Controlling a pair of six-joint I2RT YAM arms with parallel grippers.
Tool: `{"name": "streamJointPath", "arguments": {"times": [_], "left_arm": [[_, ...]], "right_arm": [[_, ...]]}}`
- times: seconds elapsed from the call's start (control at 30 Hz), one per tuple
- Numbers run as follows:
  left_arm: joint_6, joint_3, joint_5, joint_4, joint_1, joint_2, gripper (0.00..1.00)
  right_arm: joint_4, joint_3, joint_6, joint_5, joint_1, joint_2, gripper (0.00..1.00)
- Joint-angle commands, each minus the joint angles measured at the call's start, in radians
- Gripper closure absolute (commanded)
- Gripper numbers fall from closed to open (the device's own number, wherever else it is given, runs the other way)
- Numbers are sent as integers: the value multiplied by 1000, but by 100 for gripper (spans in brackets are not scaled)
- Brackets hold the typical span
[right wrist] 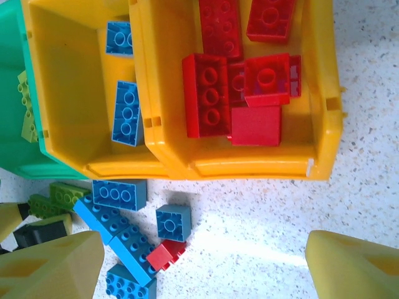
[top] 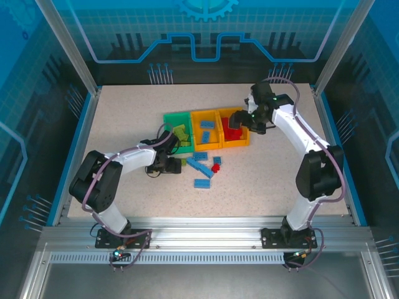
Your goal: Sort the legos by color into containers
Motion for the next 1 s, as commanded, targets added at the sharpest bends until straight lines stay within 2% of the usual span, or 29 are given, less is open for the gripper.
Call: {"name": "streamJointPath", "arguments": {"times": [0.0, 0.23, 0.4, 0.7, 0.97], "left_arm": [[13, 6, -14, -8, -6, 20, 16], [9, -14, -6, 23, -6, 20, 33], [9, -16, -11, 13, -6, 13, 40], [-43, -23, -34, -72, -9, -139, 37], [2, 147, -66, -133, -11, -251, 34]], "right_arm": [[1, -39, -18, 15, -11, -42, 14], [6, -73, -16, 17, -19, -61, 14], [4, -84, -19, 28, -19, -71, 14], [9, -110, -22, 38, -16, -85, 14], [64, -219, -20, 46, 43, -126, 15]]}}
